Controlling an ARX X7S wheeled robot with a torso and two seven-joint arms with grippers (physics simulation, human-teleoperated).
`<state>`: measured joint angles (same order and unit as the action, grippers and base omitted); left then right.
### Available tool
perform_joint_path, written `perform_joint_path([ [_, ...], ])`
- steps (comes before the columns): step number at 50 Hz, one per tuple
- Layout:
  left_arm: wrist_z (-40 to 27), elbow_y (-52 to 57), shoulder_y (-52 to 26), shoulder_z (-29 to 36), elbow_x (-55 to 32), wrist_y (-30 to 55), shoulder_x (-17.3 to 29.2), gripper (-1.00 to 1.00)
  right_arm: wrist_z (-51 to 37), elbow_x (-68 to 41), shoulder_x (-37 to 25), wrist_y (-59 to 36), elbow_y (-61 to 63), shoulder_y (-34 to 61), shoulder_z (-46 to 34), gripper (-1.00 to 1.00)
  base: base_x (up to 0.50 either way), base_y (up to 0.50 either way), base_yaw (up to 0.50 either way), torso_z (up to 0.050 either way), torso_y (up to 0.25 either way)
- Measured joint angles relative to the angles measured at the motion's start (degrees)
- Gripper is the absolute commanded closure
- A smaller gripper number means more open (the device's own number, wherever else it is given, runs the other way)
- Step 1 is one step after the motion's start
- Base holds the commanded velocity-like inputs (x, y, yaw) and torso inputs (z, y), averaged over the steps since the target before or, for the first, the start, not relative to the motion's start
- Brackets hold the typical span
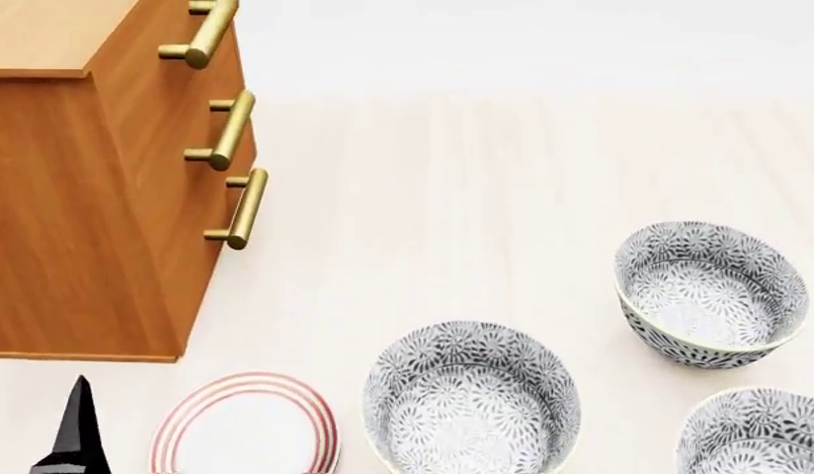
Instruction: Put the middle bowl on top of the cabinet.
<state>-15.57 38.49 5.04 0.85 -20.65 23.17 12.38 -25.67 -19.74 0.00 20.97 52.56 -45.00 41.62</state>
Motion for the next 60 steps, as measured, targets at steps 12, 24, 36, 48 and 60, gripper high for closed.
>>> perform_joint_path([
  [12,-0.6,2.2,2.0,0.6,-1.2,0.3,1.1,-1.00,-0.2,0.4,0.0,-0.4,0.2,0.1,-0.4,-1.00,0.37,0.00,0.00,0.000,0.000],
  [24,-1.4,2.4,2.3,1.1,-1.5,0.3,1.7,-1.00,-0.6,1.0,0.0,-0.4,0.4,0.0,-0.5,-1.00,0.00,0.00,0.00,0.000,0.000],
  [36,-2.1,3.7,2.9,2.1,-5.5,3.0,1.5,-1.00,-1.2,2.4,0.0,-0.4,0.4,0.0,-1.6,-1.00,0.00,0.00,0.00,0.000,0.000],
  [48,-6.6,8.3,1.4,7.5,-16.9,11.8,-3.7,-1.00,-1.4,3.2,0.0,-0.5,0.6,0.0,-2.7,-1.00,0.00,0.00,0.00,0.000,0.000],
  [60,-13.4,12.4,-1.1,13.3,-29.8,18.0,-8.3,-1.00,-1.2,3.2,0.0,-0.3,0.6,0.0,-2.8,-1.00,0.00,0.00,0.00,0.000,0.000],
])
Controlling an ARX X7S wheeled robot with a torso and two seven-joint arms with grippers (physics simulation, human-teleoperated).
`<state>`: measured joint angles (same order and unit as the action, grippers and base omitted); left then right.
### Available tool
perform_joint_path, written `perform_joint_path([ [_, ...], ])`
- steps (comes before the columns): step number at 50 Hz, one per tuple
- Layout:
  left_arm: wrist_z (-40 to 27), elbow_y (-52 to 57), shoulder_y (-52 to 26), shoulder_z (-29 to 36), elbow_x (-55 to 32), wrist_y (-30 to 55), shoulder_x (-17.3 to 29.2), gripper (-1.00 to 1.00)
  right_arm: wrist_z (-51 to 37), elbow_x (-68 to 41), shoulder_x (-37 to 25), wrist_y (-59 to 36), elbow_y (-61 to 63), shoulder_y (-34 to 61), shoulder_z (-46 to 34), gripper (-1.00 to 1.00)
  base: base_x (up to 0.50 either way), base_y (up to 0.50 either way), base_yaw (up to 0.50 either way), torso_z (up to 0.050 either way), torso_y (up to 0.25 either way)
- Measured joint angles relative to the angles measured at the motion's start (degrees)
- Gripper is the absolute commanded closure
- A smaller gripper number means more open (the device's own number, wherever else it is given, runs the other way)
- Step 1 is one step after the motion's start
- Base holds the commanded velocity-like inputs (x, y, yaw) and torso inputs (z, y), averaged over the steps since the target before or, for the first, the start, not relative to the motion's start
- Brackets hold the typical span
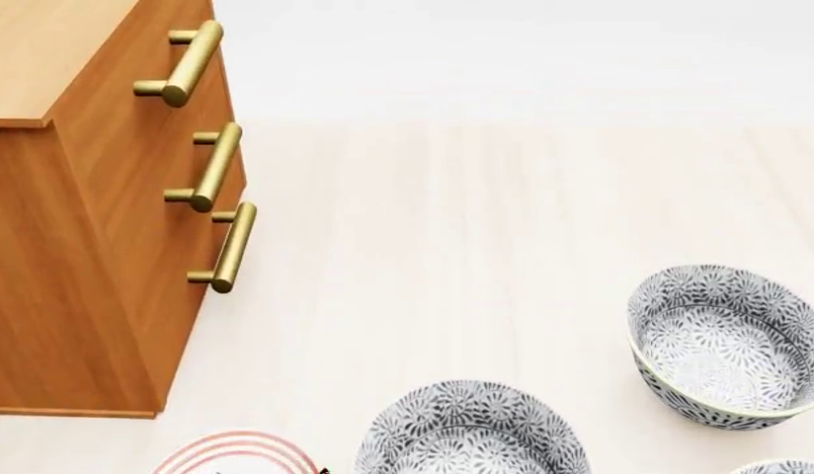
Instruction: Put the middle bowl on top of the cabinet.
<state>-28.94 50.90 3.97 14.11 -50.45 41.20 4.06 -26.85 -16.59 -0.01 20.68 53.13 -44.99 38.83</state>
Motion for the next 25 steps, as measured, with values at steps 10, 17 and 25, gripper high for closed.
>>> perform_joint_path([
  [10,-5.0,1.5,-1.7,2.8,-4.5,1.1,-1.3,-1.00,0.1,0.5,0.0,0.2,-0.2,0.0,-0.5,-1.00,0.00,0.00,0.00,0.000,0.000],
  [17,-7.4,0.5,-2.2,4.1,-5.8,0.2,-1.7,-1.00,0.7,-0.4,0.0,0.5,-0.6,0.0,0.4,-1.00,0.00,0.00,0.00,0.000,0.000],
  [25,-8.4,-2.0,-2.2,5.2,-5.8,-1.8,-1.5,-1.00,1.2,-1.4,0.0,0.7,-0.8,0.0,1.2,-1.00,0.00,0.00,0.00,0.000,0.000],
])
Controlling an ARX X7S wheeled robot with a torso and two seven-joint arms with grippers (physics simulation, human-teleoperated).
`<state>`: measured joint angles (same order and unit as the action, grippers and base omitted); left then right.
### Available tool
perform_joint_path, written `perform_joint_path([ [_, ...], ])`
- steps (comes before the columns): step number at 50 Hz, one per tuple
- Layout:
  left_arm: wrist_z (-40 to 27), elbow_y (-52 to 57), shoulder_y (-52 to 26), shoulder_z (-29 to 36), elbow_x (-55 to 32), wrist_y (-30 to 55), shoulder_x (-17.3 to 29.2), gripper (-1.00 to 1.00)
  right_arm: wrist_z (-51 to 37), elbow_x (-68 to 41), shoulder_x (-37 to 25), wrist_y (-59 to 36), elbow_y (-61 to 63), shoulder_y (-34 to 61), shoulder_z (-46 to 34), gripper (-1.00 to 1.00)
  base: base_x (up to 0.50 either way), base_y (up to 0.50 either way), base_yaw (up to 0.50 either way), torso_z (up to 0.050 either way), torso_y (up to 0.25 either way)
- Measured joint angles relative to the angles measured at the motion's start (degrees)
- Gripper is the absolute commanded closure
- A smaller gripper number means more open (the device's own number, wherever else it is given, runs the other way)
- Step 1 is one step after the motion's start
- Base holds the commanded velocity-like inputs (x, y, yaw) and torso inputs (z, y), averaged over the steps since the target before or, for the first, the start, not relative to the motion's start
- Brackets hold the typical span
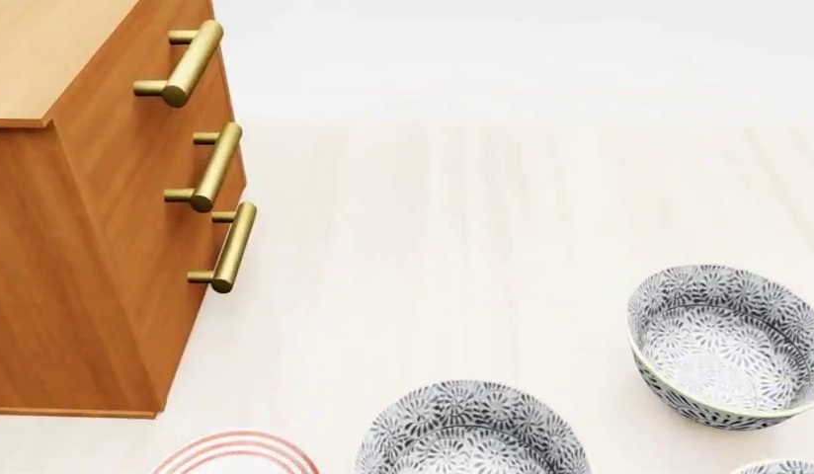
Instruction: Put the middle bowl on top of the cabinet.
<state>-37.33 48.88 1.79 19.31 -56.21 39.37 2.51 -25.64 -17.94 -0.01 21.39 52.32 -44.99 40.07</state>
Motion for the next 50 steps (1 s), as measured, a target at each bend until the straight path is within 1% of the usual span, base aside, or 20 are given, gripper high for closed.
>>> perform_joint_path([
  [16,-0.2,-4.3,-0.2,1.6,0.9,-3.6,0.9,-1.00,0.5,-0.7,0.0,-0.2,0.3,0.0,0.8,-1.00,0.00,0.00,0.00,0.000,0.000],
  [29,-1.7,-7.6,-2.6,2.6,0.5,-4.3,1.2,-1.00,0.6,-0.4,0.0,-0.2,0.5,0.0,0.6,-1.00,0.00,0.00,0.00,0.000,0.000],
  [33,-3.3,-8.2,-3.9,2.5,-0.3,-3.8,1.1,-1.00,0.6,-0.5,0.0,-0.2,0.5,0.0,0.7,-1.00,0.00,0.00,0.00,0.000,0.000],
  [44,-10.9,-8.6,-7.9,3.5,-0.8,-1.3,0.7,-1.00,0.9,-1.1,0.0,-0.2,0.6,0.0,1.4,-1.00,0.00,0.00,0.00,0.000,0.000],
  [50,-13.5,-9.1,-9.5,4.4,-1.3,-0.5,0.5,-1.00,1.0,-1.4,0.0,-0.1,0.6,0.0,1.8,-1.00,0.00,0.00,0.00,0.000,0.000],
])
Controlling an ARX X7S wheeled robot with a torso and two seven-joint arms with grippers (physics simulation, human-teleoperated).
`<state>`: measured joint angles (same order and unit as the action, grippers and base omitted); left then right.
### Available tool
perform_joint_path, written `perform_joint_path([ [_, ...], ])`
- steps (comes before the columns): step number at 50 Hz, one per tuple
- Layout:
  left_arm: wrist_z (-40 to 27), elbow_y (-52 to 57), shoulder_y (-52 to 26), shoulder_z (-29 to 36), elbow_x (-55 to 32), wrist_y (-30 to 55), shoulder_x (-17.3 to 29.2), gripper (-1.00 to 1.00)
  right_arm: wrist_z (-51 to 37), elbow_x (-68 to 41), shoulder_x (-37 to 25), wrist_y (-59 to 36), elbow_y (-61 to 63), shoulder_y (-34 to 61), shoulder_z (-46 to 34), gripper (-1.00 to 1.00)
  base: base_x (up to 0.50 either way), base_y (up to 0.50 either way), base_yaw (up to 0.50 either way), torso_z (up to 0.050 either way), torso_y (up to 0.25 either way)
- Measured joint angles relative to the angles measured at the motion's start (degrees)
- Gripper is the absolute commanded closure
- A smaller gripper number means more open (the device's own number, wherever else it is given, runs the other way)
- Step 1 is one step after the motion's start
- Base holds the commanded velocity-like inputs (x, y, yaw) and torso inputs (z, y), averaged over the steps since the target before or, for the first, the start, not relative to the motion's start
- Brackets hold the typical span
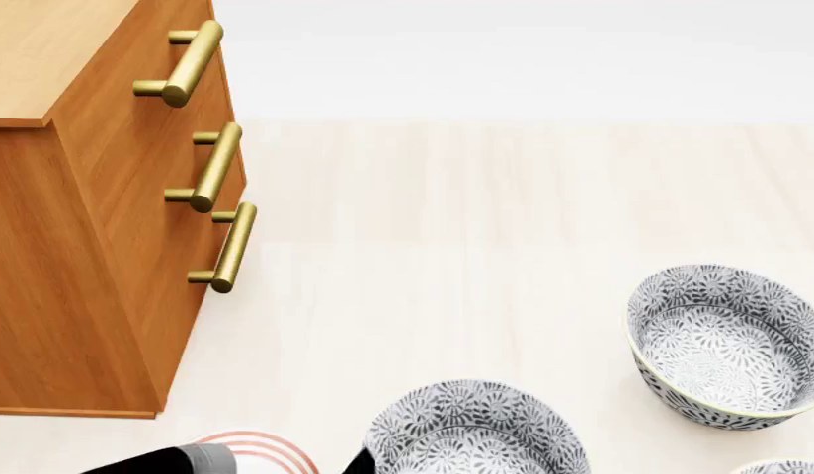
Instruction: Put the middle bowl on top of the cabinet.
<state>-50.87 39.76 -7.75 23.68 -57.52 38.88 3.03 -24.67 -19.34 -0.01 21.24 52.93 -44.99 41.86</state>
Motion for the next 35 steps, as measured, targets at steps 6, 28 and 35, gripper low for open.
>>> perform_joint_path([
  [6,-1.5,-0.9,-1.0,1.1,-0.5,0.3,0.0,-1.00,0.1,-0.2,0.0,0.0,0.0,0.0,0.2,-1.00,0.00,0.00,0.00,0.000,0.000],
  [28,-3.3,-5.6,-4.0,5.1,-1.1,-0.9,-0.3,-1.00,0.7,-1.5,0.0,0.0,0.0,0.0,1.6,-1.00,0.00,0.00,0.00,0.000,0.000],
  [35,-3.3,-7.8,-4.8,6.1,-1.1,-1.8,-0.3,-1.00,1.0,-2.0,0.0,0.0,0.0,0.0,2.2,-1.00,0.00,0.00,0.00,0.000,0.000],
])
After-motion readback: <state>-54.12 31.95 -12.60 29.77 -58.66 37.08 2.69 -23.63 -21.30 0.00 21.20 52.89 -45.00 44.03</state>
